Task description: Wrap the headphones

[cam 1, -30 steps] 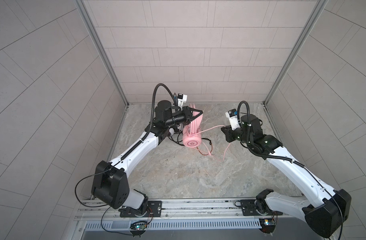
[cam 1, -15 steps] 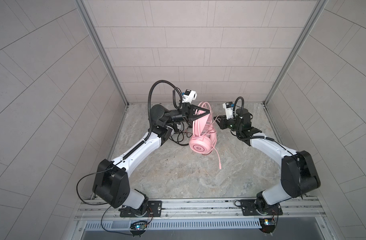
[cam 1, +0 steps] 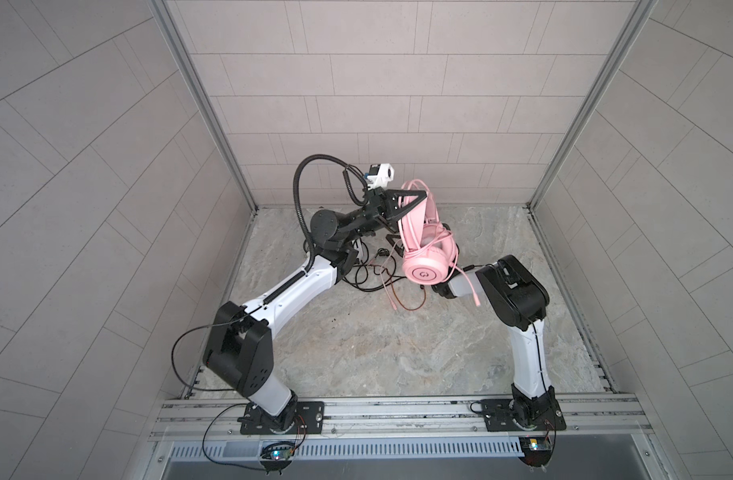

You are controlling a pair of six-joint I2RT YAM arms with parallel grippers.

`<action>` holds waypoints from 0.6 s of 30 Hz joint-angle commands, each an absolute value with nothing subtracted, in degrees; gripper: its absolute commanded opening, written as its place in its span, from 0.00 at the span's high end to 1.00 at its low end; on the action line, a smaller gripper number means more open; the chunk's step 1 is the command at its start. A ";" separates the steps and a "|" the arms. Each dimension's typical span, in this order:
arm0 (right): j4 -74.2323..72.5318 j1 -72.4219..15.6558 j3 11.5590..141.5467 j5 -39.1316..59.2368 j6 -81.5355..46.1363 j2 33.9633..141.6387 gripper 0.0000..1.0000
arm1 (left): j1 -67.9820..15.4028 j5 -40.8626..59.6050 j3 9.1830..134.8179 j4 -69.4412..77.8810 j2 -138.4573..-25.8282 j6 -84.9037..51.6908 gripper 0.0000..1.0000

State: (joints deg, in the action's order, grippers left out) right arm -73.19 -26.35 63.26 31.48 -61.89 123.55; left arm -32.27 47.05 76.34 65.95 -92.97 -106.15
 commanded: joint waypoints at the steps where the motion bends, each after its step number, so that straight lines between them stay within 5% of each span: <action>1: -81.71 -29.39 65.13 27.49 -67.21 125.26 0.78 | -33.56 40.52 81.48 73.98 -94.98 -105.11 1.00; 18: -70.87 -15.68 35.85 32.99 -58.44 110.72 0.62 | -30.42 39.93 83.47 68.82 -94.92 -101.98 1.00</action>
State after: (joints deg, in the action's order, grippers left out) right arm -72.14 -16.36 37.95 30.26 -61.17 113.34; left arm -30.59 41.74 80.29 63.02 -96.99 -102.41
